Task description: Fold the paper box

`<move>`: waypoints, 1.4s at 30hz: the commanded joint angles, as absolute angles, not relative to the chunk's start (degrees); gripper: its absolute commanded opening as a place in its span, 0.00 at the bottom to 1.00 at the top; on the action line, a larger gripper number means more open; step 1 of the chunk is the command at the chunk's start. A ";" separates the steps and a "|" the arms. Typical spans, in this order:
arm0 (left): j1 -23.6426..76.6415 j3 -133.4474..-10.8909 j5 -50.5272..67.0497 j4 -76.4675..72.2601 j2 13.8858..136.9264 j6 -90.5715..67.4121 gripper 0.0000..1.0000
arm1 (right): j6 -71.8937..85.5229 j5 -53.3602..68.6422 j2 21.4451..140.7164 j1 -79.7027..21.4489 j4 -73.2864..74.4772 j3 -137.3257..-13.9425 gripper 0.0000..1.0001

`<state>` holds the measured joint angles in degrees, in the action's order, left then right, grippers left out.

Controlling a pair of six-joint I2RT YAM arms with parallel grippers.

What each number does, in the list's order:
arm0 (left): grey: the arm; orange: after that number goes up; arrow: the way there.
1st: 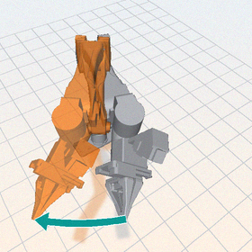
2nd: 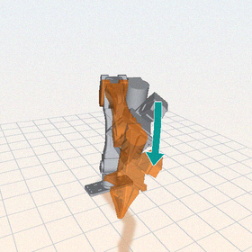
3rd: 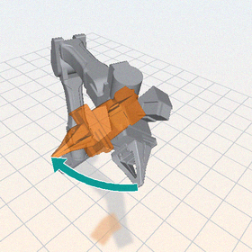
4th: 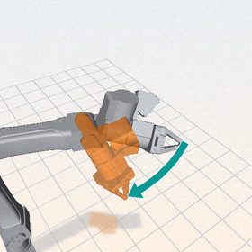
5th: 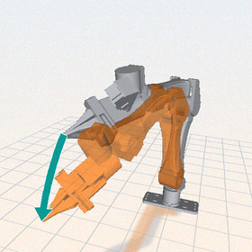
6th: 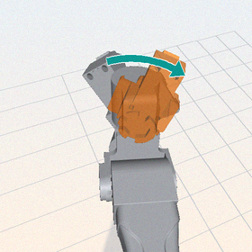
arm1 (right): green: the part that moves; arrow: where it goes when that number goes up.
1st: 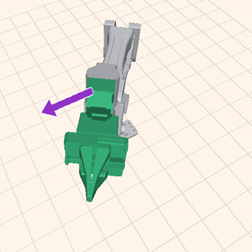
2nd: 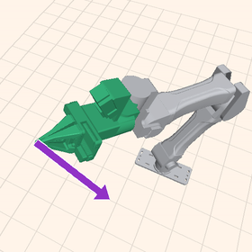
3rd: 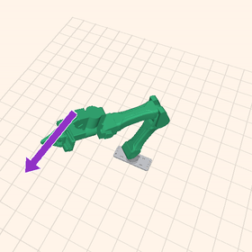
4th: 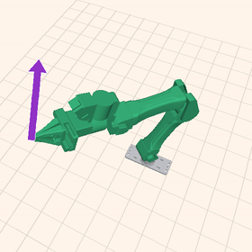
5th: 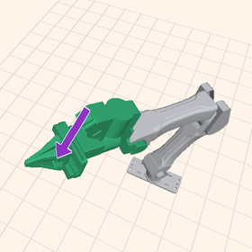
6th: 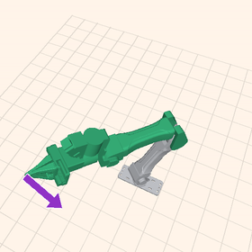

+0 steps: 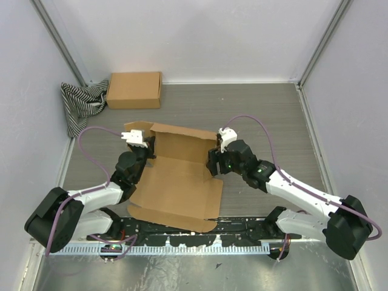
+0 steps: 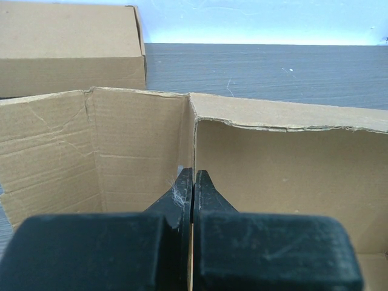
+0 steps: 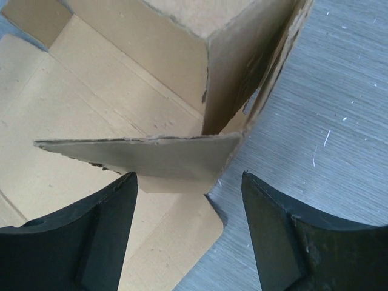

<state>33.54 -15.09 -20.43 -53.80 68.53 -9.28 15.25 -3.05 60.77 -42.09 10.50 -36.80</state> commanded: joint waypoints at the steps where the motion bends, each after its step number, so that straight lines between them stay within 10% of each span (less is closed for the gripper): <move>1: 33.93 -13.96 -20.57 -54.90 67.83 -9.63 0.00 | 15.63 -8.72 62.62 -43.48 4.42 -37.72 0.74; 13: 34.00 -14.15 -19.75 -54.88 67.21 -9.40 0.00 | 18.73 -17.69 67.89 -45.12 0.55 -40.17 0.63; 21: 34.10 -14.30 -19.66 -54.87 67.44 -9.22 0.00 | 20.42 -23.21 69.89 -47.40 -1.71 -40.92 0.27; 30: 34.37 -14.51 -19.88 -54.15 66.81 -8.61 0.00 | 21.17 -30.00 72.73 -49.90 -0.43 -42.45 0.10; 42: 34.53 -14.43 -19.71 -54.14 66.87 -8.61 0.00 | 16.21 -27.84 73.79 -49.93 -1.49 -43.77 0.52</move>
